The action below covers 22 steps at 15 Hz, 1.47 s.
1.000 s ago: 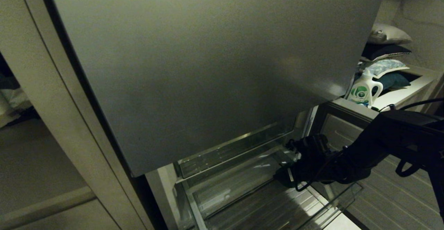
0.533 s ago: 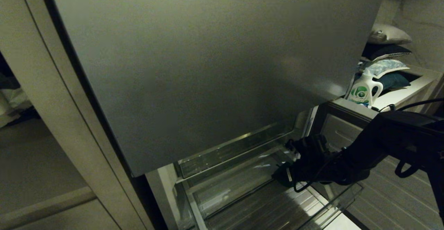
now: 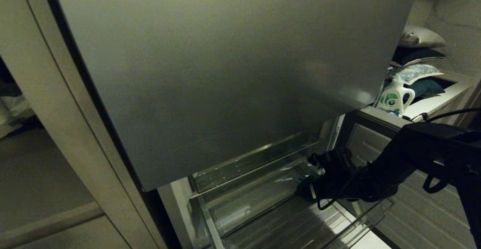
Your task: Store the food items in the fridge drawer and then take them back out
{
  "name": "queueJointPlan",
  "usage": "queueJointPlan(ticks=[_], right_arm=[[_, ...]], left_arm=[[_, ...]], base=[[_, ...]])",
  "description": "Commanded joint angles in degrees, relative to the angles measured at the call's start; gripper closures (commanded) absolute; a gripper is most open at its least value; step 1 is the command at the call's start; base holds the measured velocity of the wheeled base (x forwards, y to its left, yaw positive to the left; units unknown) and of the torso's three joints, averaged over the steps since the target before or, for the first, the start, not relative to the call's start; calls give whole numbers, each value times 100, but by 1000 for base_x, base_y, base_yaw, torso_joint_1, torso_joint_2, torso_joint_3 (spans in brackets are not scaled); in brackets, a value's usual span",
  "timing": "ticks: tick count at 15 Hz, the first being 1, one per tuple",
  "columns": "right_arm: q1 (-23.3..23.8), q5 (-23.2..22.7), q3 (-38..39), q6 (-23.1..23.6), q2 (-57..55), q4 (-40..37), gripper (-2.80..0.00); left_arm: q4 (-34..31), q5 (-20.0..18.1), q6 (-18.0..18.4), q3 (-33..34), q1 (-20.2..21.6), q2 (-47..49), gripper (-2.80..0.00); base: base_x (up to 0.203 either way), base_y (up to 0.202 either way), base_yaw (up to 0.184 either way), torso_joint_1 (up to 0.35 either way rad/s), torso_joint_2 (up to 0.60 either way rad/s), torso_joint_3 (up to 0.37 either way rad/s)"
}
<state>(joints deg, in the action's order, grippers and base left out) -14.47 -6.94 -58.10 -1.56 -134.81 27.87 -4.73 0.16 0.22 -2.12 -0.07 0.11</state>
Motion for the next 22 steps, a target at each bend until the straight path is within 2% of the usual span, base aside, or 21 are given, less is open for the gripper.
queueJointPlan(ticks=[1,3,11,12,13,19,22], right_arm=[[-3,1,-8,-2,-66,129,-280],[-12,75,26,-2,-150,427,-280],[-12,96,44,-72,-160,448,-280],[-12,96,44,-72,-160,448,-80],[-12,96,44,-72,-160,439,0],[-17,119,44,-81,-142,421,0],[-24,163,106,-85,263,420,0]], left_arm=[[-2,2,-4,-8,-1,-2,0],[-2,2,-3,-6,-1,-2,0],[-2,2,-3,-7,-1,-2,0],[-2,2,3,1,0,-2,0],[-2,2,-3,1,-1,-2,0],[-2,2,4,1,-1,-2,0],[-2,2,3,-8,-1,-2,0]], base=[[0,0,0,0,0,0],[0,0,0,0,0,0],[0,0,0,0,0,0],[0,0,0,0,0,0],[0,0,0,0,0,0],[0,0,0,0,0,0],[0,0,0,0,0,0]])
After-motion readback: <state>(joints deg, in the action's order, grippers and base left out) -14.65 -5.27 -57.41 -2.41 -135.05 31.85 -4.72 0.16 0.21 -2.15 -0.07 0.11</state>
